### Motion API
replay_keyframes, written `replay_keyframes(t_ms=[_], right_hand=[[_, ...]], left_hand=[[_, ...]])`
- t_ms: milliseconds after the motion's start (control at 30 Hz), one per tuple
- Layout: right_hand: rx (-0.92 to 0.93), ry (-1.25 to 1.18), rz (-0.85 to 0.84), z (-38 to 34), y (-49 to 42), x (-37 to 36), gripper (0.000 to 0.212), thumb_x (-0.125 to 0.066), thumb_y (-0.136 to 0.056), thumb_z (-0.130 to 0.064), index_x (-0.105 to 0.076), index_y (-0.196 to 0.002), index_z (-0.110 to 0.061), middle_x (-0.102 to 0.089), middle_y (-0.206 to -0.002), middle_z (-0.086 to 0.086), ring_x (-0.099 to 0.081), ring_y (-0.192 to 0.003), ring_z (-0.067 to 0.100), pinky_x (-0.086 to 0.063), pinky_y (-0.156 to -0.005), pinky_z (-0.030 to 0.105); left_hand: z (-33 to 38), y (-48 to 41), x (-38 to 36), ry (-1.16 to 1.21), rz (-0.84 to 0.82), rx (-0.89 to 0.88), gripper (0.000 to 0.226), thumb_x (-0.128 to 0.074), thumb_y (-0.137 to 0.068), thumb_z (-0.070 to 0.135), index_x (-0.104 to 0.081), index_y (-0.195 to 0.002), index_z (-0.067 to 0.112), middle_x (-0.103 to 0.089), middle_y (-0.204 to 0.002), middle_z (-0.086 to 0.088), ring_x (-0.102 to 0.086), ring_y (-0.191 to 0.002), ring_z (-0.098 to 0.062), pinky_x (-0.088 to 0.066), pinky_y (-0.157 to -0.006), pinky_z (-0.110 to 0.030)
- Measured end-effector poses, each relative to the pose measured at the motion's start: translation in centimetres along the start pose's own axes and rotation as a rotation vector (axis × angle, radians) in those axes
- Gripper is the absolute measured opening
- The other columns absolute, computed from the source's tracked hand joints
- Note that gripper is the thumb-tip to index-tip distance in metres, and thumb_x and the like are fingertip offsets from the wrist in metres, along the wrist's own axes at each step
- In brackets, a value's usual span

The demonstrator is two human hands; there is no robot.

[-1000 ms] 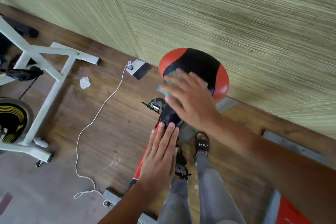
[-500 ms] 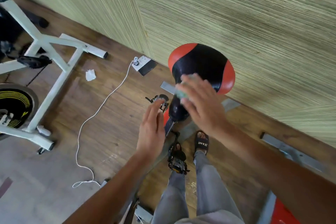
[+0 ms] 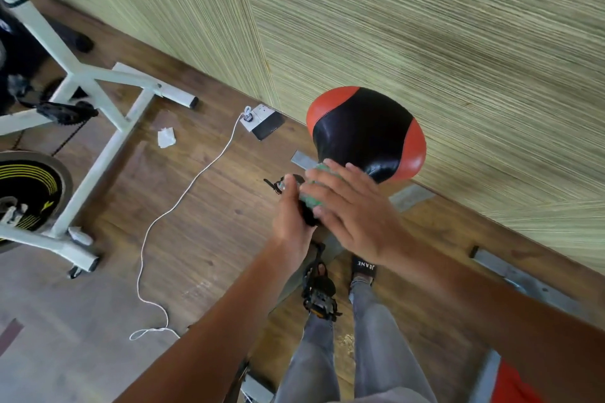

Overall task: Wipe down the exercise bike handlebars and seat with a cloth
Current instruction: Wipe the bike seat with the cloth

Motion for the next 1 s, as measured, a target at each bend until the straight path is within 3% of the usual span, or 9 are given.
replay_keyframes(t_ms=[133,267,333,433,600,767,833,933,1000], right_hand=[[-0.093,0.137,-0.082,6.8,-6.2,1.8,0.044,-0.032,-0.104,-0.037,-0.050,-0.143,-0.025,-0.042,-0.156,-0.001,-0.032,-0.148,0.023,-0.024,-0.120,0.047],[-0.177,0.170,-0.098,10.8,-12.7,3.6,0.035,-0.041,-0.099,-0.026,-0.059,-0.129,-0.020,-0.055,-0.140,0.001,-0.050,-0.129,0.029,-0.042,-0.102,0.044],[-0.050,0.234,-0.116,8.7,-12.8,2.9,0.031,-0.038,-0.097,-0.023,-0.066,-0.111,-0.019,-0.062,-0.120,0.001,-0.056,-0.115,0.027,-0.046,-0.094,0.043],[0.307,0.290,-0.322,4.6,-9.7,0.2,0.041,-0.033,-0.096,-0.030,-0.073,-0.092,-0.024,-0.070,-0.107,-0.004,-0.057,-0.117,0.022,-0.040,-0.104,0.041],[0.238,0.422,-0.535,6.1,-15.5,0.4,0.037,-0.032,-0.101,-0.033,-0.069,-0.103,-0.029,-0.063,-0.119,-0.010,-0.050,-0.122,0.014,-0.013,-0.121,0.044],[0.454,0.485,-0.571,4.4,-14.0,-0.8,0.039,-0.039,-0.097,-0.036,-0.073,-0.082,-0.027,-0.071,-0.088,-0.007,-0.060,-0.088,0.015,-0.029,-0.112,0.040],[0.300,0.327,-0.496,6.0,-16.3,0.4,0.036,-0.041,-0.096,-0.035,-0.072,-0.082,-0.026,-0.070,-0.088,-0.006,-0.061,-0.085,0.018,-0.036,-0.104,0.040],[-0.215,0.081,-0.331,11.2,-18.1,2.5,0.036,-0.038,-0.102,-0.039,-0.072,-0.104,-0.027,-0.070,-0.102,0.003,-0.060,-0.089,0.026,-0.037,-0.076,0.033],[-0.520,-0.073,-0.293,14.7,-16.5,3.0,0.037,-0.038,-0.102,-0.041,-0.070,-0.111,-0.026,-0.068,-0.105,0.008,-0.060,-0.095,0.030,-0.039,-0.076,0.035]], left_hand=[[2.1,3.2,-1.1,-0.927,0.176,-0.755,0.024,-0.047,-0.100,0.017,-0.056,-0.121,0.009,-0.055,-0.125,-0.007,-0.052,-0.118,-0.022,-0.041,-0.106,-0.050],[-0.7,4.7,-3.9,-1.680,-0.102,-1.291,0.053,-0.045,-0.092,0.009,-0.046,-0.145,0.004,-0.037,-0.156,-0.012,-0.031,-0.147,-0.029,-0.026,-0.119,-0.050],[-1.2,3.9,-3.5,-1.859,-0.087,-1.305,0.061,-0.040,-0.088,0.011,-0.040,-0.149,0.005,-0.033,-0.158,-0.011,-0.027,-0.149,-0.029,-0.026,-0.118,-0.049],[-1.8,3.4,-3.3,-1.962,-0.123,-1.313,0.069,-0.044,-0.083,0.013,-0.033,-0.151,0.004,-0.033,-0.158,-0.011,-0.025,-0.149,-0.029,-0.026,-0.118,-0.047],[-1.1,3.4,-3.3,-1.977,-0.113,-1.325,0.067,-0.039,-0.085,0.010,-0.035,-0.151,0.004,-0.030,-0.159,-0.011,-0.025,-0.149,-0.028,-0.026,-0.120,-0.046],[-0.9,3.6,-3.2,-1.959,-0.118,-1.310,0.065,-0.032,-0.087,0.007,-0.033,-0.152,0.006,-0.028,-0.160,-0.009,-0.023,-0.150,-0.027,-0.024,-0.121,-0.045],[-0.8,3.7,-3.2,-1.941,-0.100,-1.308,0.064,-0.028,-0.088,0.006,-0.033,-0.152,0.007,-0.030,-0.160,-0.008,-0.025,-0.149,-0.026,-0.026,-0.120,-0.044],[-0.6,3.6,-3.2,-1.954,-0.103,-1.302,0.068,-0.037,-0.084,0.013,-0.032,-0.152,0.007,-0.029,-0.160,-0.007,-0.025,-0.149,-0.026,-0.025,-0.120,-0.045],[-0.7,3.5,-3.2,-1.961,-0.097,-1.306,0.069,-0.040,-0.084,0.017,-0.032,-0.152,0.007,-0.028,-0.160,-0.007,-0.024,-0.150,-0.025,-0.025,-0.120,-0.045]])
Point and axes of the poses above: each hand's wrist, its own y-axis away from the middle knuckle, its own x-axis out of the back of the hand, z = x × y, the point moved 6 cm from there along -y, towards the middle knuckle
